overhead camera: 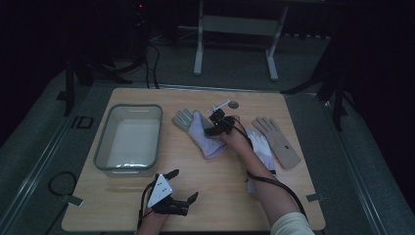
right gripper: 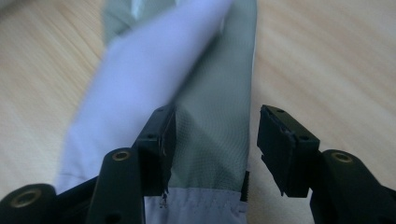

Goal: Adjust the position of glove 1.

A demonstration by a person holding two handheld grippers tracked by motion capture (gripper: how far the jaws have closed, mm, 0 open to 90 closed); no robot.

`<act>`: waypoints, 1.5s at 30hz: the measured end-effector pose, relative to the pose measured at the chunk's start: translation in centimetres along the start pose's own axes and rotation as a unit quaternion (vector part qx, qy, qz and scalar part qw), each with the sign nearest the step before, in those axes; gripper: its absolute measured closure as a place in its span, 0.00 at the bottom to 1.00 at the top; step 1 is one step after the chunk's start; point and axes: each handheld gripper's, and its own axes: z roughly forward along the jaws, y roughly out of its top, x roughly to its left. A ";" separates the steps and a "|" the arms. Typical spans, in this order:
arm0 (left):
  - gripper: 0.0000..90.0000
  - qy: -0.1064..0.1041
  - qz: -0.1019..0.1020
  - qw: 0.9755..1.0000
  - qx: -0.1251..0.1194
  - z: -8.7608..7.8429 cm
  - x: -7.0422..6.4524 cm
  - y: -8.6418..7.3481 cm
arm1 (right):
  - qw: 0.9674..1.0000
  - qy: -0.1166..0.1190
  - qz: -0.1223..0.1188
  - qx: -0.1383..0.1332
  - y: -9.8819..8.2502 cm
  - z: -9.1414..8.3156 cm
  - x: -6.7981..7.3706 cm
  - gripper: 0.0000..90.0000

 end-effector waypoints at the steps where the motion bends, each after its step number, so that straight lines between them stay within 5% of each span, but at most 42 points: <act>1: 0.00 -0.001 0.000 1.000 0.000 0.0 0.0 0.0 | 1.000 0.001 0.001 0.004 -0.2 0.4 0.0 0.52; 6: 0.00 0.000 -0.001 1.000 0.000 0.0 0.0 0.0 | 0.998 0.042 0.040 0.006 -0.8 1.1 -0.6 0.56; 9: 0.00 0.000 -0.001 1.000 0.000 0.0 0.0 0.0 | 0.998 0.046 0.036 0.002 -0.9 1.1 -0.6 0.62; 14: 0.00 0.000 -0.001 1.000 0.002 0.0 0.0 0.0 | 1.000 0.022 0.016 0.003 -0.8 0.6 0.7 0.87; 18: 0.00 0.000 -0.002 1.000 0.002 0.0 0.0 0.0 | 0.998 0.009 0.053 -0.019 -1.0 -0.5 1.6 0.90; 25: 0.00 0.003 -0.001 1.000 -0.001 0.0 0.0 0.0 | 0.988 0.014 0.134 -0.072 -3.0 -4.1 3.0 0.91; 29: 0.00 0.005 0.000 1.000 -0.001 0.0 -0.1 0.0 | 0.979 0.005 0.172 -0.106 -4.9 -6.8 4.1 0.91; 31: 0.00 0.006 -0.001 1.000 -0.002 0.0 -0.1 0.0 | 0.974 0.003 0.189 -0.123 -5.9 -8.2 4.6 0.91; 36: 0.00 0.007 0.002 1.000 0.000 0.0 -0.1 0.0 | 0.968 0.003 0.207 -0.144 -8.3 -10.7 6.2 0.90; 41: 0.00 0.008 0.006 1.000 0.002 0.0 -0.2 0.0 | 0.965 -0.004 0.224 -0.137 -11.0 -10.4 8.0 0.90; 45: 0.00 0.007 0.008 1.000 0.002 0.1 -0.3 0.0 | 0.963 -0.022 0.245 -0.109 -12.4 -8.7 7.8 0.89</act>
